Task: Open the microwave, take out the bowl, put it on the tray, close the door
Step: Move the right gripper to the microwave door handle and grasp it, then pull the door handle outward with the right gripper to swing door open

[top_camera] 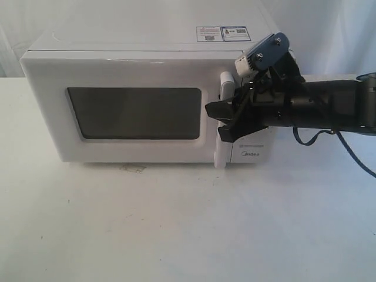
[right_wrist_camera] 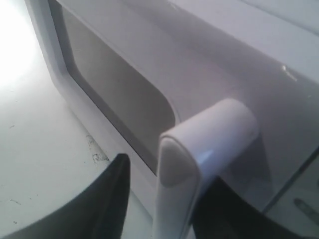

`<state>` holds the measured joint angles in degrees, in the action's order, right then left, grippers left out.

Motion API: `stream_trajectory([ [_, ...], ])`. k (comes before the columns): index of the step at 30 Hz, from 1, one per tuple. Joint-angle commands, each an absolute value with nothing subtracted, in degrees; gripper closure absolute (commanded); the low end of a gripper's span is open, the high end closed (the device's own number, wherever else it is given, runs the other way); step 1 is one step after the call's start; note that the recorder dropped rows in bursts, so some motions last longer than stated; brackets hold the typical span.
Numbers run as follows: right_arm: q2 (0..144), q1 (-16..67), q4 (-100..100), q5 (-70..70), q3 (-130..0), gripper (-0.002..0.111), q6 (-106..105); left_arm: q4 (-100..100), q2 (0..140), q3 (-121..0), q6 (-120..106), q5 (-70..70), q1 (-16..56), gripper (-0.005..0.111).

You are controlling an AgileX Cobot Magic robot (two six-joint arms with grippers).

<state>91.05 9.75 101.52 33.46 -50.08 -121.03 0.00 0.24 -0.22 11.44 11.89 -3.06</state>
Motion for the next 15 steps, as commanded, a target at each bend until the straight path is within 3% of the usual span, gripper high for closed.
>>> stream_trajectory([
  [1, 91.4, 9.7, 99.9, 40.3, -51.6, 0.108, -122.7, 0.3, 0.0, 0.0, 11.7, 12.1, -3.3, 0.107],
  [15, 91.4, 9.7, 99.9, 54.6, -51.9, 0.108, -118.1, 0.0, 0.0, 0.0, 11.6, 12.1, -3.3, 0.107],
])
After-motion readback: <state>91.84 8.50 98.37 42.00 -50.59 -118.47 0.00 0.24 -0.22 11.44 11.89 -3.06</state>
